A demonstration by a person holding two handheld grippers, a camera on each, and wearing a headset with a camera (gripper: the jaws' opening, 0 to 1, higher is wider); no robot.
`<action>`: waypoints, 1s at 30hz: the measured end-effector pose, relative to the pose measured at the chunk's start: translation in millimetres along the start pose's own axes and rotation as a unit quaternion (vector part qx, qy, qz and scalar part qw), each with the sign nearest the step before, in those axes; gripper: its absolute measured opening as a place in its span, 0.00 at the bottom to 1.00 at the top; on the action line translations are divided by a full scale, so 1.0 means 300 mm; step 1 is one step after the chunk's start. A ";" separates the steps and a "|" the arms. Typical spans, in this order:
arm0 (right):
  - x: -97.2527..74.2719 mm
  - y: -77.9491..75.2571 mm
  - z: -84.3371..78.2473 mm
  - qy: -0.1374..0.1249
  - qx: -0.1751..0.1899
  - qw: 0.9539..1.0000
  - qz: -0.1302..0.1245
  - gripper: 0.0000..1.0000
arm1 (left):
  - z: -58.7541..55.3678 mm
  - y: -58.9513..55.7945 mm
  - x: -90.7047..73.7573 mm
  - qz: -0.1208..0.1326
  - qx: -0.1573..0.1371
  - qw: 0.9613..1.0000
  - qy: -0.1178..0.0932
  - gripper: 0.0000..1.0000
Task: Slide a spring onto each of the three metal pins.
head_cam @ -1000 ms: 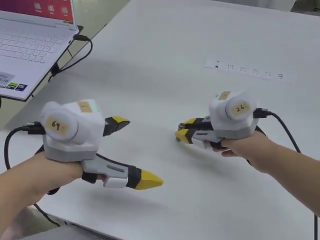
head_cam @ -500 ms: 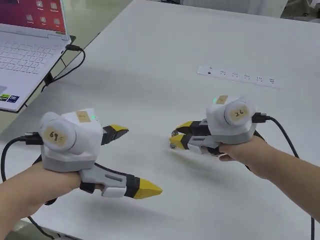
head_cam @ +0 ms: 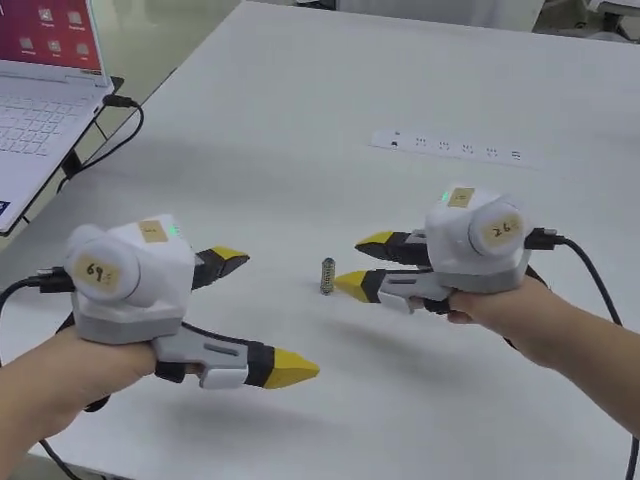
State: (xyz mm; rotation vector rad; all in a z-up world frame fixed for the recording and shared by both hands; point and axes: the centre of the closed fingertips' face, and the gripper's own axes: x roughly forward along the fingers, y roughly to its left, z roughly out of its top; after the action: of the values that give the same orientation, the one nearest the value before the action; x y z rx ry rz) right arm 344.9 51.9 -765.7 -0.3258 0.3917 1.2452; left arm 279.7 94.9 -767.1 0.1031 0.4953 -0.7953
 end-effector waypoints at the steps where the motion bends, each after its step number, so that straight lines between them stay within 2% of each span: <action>1: -0.017 0.000 0.003 -0.004 0.001 1.000 -0.003 0.35 | -0.003 -0.003 0.003 -0.002 0.001 1.000 0.002 0.92; 6: -0.092 0.004 -0.001 -0.014 -0.005 1.000 -0.017 0.39 | 0.009 -0.014 0.016 -0.006 -0.004 1.000 -0.002 0.92; 9: -0.131 0.010 -0.017 -0.024 0.007 0.999 -0.023 0.42 | 0.019 -0.020 0.026 -0.007 -0.004 1.000 -0.007 0.92; 11: -0.146 0.008 -0.032 -0.020 0.005 0.999 -0.029 0.44 | 0.024 -0.024 0.033 -0.006 -0.004 1.000 -0.009 0.92; 13: -0.170 0.001 -0.052 -0.008 -0.027 0.999 -0.041 0.45 | 0.028 -0.031 0.035 -0.008 -0.004 1.000 -0.010 0.92; 15: -0.186 0.013 -0.062 -0.006 -0.033 0.999 -0.040 0.45 | 0.029 -0.036 0.036 -0.009 -0.003 1.000 -0.010 0.92; 22: -0.249 0.039 -0.053 -0.040 -0.009 0.998 -0.043 0.55 | 0.029 -0.038 0.035 -0.008 -0.008 1.000 -0.007 0.91; 27: -0.287 0.034 -0.080 -0.046 0.013 0.997 -0.052 0.62 | 0.035 -0.044 0.034 -0.009 -0.006 1.000 -0.010 0.92; 30: -0.315 0.029 -0.099 -0.051 0.025 0.997 -0.059 0.64 | 0.048 -0.050 0.030 -0.009 -0.001 1.000 -0.021 0.93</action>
State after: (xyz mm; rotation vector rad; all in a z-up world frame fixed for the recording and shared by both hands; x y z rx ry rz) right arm 308.0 -38.8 -748.9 -0.2376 0.3114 1.1302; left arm 280.1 74.4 -757.1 0.0794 0.4575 -0.8137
